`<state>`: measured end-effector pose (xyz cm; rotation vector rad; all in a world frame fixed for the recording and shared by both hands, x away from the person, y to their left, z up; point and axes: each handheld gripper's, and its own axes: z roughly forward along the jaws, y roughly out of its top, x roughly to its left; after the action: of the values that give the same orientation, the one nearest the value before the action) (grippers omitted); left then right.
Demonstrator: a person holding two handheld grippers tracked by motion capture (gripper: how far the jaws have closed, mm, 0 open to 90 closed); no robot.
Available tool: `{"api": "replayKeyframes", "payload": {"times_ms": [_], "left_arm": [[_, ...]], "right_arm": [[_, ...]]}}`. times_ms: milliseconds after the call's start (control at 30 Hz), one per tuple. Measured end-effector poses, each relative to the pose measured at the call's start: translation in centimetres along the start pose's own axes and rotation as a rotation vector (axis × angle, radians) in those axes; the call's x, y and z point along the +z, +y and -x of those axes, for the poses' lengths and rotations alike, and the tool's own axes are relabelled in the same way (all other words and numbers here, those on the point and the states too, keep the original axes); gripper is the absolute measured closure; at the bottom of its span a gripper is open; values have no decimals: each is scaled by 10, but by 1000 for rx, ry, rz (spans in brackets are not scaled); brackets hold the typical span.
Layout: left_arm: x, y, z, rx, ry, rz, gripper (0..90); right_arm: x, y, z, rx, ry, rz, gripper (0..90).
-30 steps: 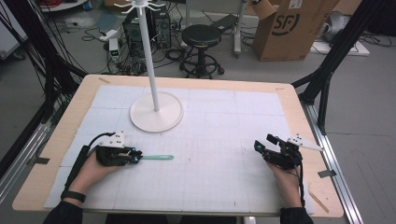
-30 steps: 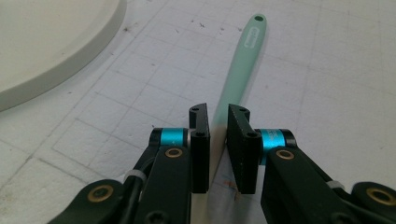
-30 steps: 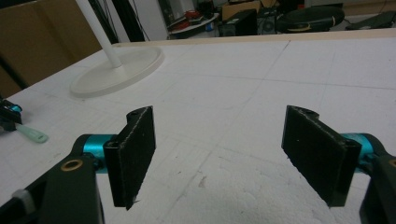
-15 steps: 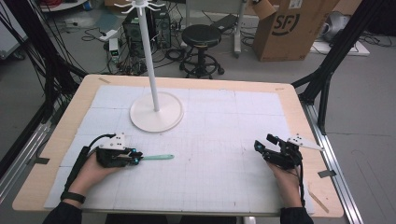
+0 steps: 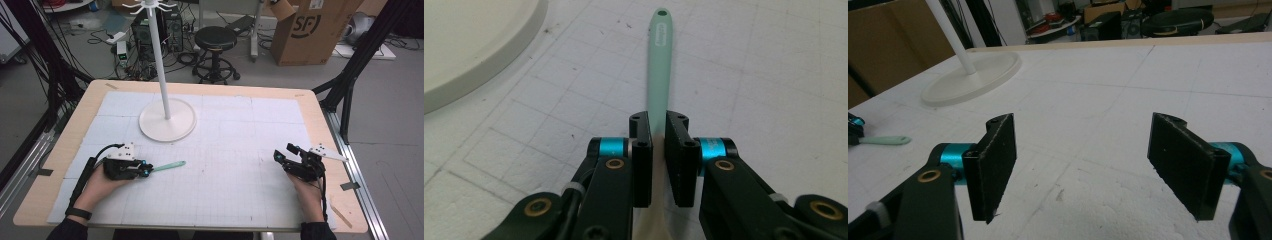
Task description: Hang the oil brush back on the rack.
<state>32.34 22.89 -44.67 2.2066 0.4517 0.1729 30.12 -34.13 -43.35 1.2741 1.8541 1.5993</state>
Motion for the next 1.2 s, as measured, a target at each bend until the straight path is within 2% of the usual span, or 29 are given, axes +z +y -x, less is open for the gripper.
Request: {"api": "replayKeyframes", "payload": {"times_ms": [167, 233, 300, 400, 467, 567, 667, 867, 1200], "left_arm": [[0, -2, 0, -15, 1, 11, 820], [0, -4, 2, -3, 15, 30, 814], [0, -4, 3, 2, 26, 27, 816], [0, -4, 3, -17, 23, 31, 820], [-3, -4, 2, -23, 45, 33, 823], [-9, -3, 0, -45, 59, 80, 823], [-19, -1, -1, -72, 62, 158, 823], [-39, 7, -1, -111, 87, 245, 822], [-72, 34, -5, -140, 128, 287, 822]], "right_arm": [[1, 0, 0, -7, 2, -3, 270], [1, 0, 0, -10, 0, -4, 270], [1, 0, 0, -12, -1, -4, 270], [1, 0, 0, -10, 1, -3, 271], [1, 0, 0, -9, 0, -3, 271], [1, 0, 0, -5, 0, -4, 271], [1, 0, 0, -12, -2, -6, 272], [2, -1, 0, -8, 2, -12, 273], [3, -1, 1, -1, 7, -25, 272]]}}
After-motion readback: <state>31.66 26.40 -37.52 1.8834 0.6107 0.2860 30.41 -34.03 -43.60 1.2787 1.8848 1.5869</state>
